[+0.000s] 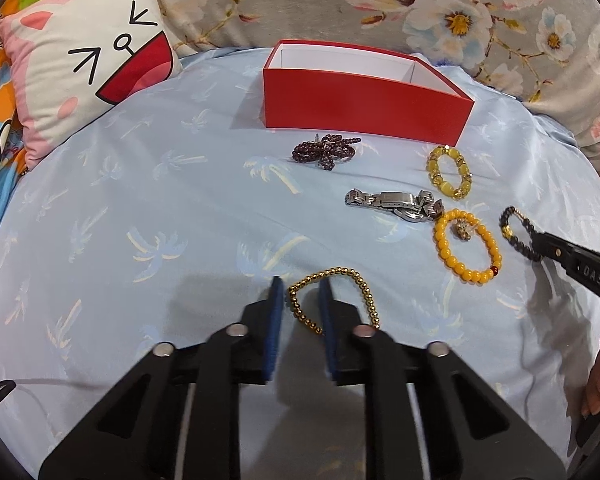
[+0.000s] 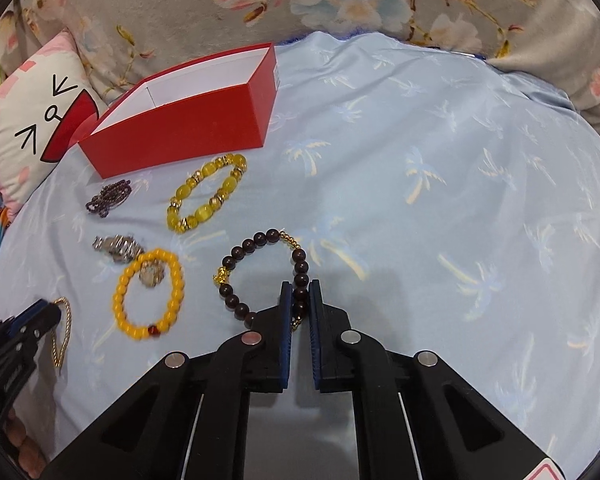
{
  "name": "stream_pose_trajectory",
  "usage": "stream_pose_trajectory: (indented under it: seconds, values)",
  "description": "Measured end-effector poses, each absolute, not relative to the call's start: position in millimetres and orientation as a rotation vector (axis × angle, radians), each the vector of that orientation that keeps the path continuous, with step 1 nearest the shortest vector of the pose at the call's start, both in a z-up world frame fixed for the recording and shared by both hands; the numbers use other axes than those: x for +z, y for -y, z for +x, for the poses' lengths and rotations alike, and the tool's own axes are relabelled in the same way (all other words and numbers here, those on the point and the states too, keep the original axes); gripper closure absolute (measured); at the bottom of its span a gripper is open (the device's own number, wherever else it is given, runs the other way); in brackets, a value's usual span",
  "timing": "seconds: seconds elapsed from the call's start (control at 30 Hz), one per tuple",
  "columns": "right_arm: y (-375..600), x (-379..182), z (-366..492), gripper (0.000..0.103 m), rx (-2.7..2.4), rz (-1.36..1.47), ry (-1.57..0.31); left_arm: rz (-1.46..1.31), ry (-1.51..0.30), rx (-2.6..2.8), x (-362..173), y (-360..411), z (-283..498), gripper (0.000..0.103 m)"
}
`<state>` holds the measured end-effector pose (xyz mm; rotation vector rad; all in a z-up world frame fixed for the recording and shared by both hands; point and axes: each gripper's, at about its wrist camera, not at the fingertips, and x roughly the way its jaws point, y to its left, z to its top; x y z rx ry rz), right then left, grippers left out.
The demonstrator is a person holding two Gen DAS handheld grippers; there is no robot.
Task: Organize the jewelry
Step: 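Grasp the gold bead chain with the left tool while the right tool grasps the dark bead bracelet, then carry both held bracelets into the red box and open both tools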
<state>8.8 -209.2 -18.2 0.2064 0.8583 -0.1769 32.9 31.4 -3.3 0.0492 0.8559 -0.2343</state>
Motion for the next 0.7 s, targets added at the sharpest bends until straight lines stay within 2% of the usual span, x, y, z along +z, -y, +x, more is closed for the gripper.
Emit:
stream_pose_trajectory:
  seconds: [0.07, 0.2, 0.47, 0.7]
  values:
    - [210.1, -18.6, 0.3, 0.096, -0.173, 0.217, -0.862, 0.05, -0.857, -0.247, -3.4, -30.7, 32.0, 0.096]
    - [208.6, -16.9, -10.4, 0.096, -0.164, 0.225, -0.866, 0.073, -0.856, -0.278, -3.4, -24.9, 27.3, 0.1]
    - [204.6, 1.6, -27.5, 0.096, -0.129, 0.243, -0.831, 0.057, -0.859, -0.314, 5.1, -20.0, 14.9, 0.1]
    - [199.7, 27.1, -34.9, 0.096, -0.095, 0.251, -0.783, 0.022, -0.823, -0.359, 37.7, -16.7, 7.0, 0.1]
